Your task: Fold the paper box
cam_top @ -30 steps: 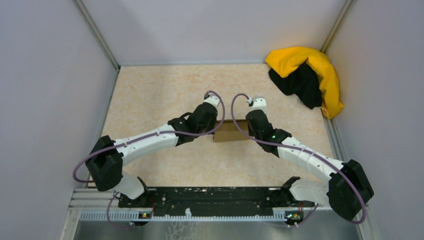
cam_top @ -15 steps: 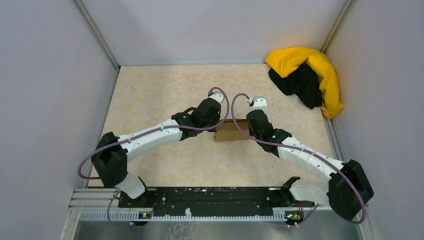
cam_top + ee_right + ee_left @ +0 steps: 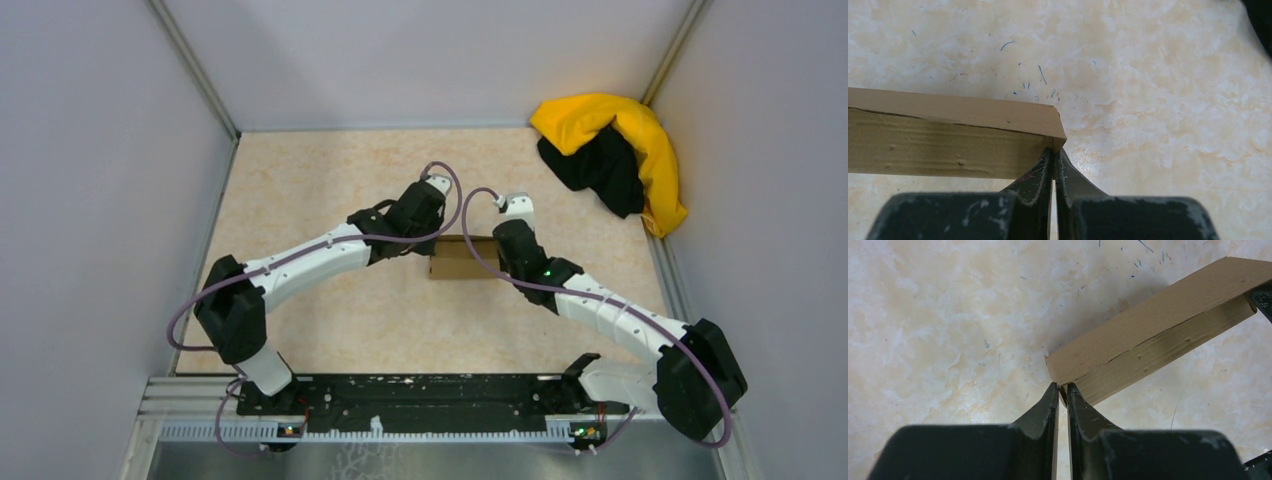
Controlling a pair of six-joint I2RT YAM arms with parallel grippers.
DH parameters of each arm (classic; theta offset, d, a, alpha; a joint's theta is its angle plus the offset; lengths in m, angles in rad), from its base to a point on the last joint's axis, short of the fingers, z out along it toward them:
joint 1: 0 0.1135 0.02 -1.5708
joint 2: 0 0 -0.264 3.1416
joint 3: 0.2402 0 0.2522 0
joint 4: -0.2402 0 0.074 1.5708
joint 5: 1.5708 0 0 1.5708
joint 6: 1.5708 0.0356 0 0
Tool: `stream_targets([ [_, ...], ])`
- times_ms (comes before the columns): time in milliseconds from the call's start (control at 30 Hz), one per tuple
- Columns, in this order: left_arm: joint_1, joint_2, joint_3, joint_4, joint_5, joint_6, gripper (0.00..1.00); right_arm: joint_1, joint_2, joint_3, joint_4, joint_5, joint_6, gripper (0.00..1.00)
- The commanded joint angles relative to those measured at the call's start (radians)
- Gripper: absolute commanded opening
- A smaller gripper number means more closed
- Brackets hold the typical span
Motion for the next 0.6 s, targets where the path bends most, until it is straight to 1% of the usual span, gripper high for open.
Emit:
stream_targets([
  [0,-0.001,0.018,0.06,0.035,0.123,-0.026,0.14,0.01,0.01,0.006,0.044,-0.054,-0.002,0.0],
  [267,0.016,0.02,0.107,0.013,0.179,-0.033,0.14,0.011,0.005,0.003,0.051,-0.049,-0.011,0.0],
  [567,0.037,0.035,0.126,0.001,0.242,-0.053,0.14,0.011,0.003,-0.012,0.06,-0.053,-0.011,0.0],
])
